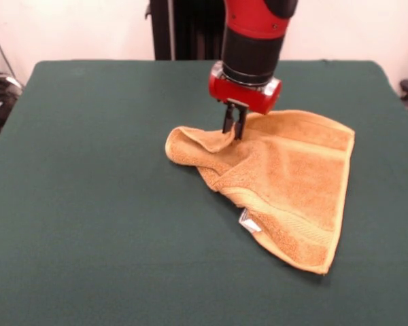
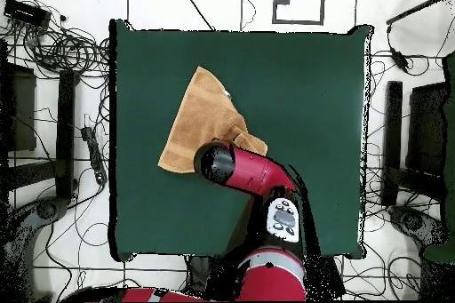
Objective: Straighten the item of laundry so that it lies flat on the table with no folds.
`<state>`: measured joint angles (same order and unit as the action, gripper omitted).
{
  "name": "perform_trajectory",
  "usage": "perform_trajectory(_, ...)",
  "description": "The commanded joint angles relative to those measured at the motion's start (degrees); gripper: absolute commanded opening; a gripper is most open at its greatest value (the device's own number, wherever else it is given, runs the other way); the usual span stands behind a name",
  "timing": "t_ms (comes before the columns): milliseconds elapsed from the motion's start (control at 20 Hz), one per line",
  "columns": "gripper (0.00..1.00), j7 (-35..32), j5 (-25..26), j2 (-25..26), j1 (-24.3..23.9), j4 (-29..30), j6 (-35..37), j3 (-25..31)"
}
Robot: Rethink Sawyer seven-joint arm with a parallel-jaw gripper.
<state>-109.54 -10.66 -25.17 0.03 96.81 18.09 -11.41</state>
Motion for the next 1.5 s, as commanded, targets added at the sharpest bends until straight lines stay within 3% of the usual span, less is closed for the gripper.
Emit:
perform_trajectory(50, 0.00, -13.15, -1.02, 5.72, 5.76, -0.60, -4.76, -0.42)
perform_trajectory(200, 0.00, -15.30, -2.67, 5.61, 7.44, 0.31, -5.64, -1.83)
perform_trajectory(400, 0.00, -15.66, -3.98, 4.29, 6.18, 2.24, -7.32, -0.72)
perform_trajectory(1100, 0.00, -12.40, -2.73, 2.36, 2.12, 3.85, -8.28, 2.57)
perform_trajectory(1500, 0.00, -12.85, -2.71, 2.40, 2.18, 4.51, -8.80, 2.88)
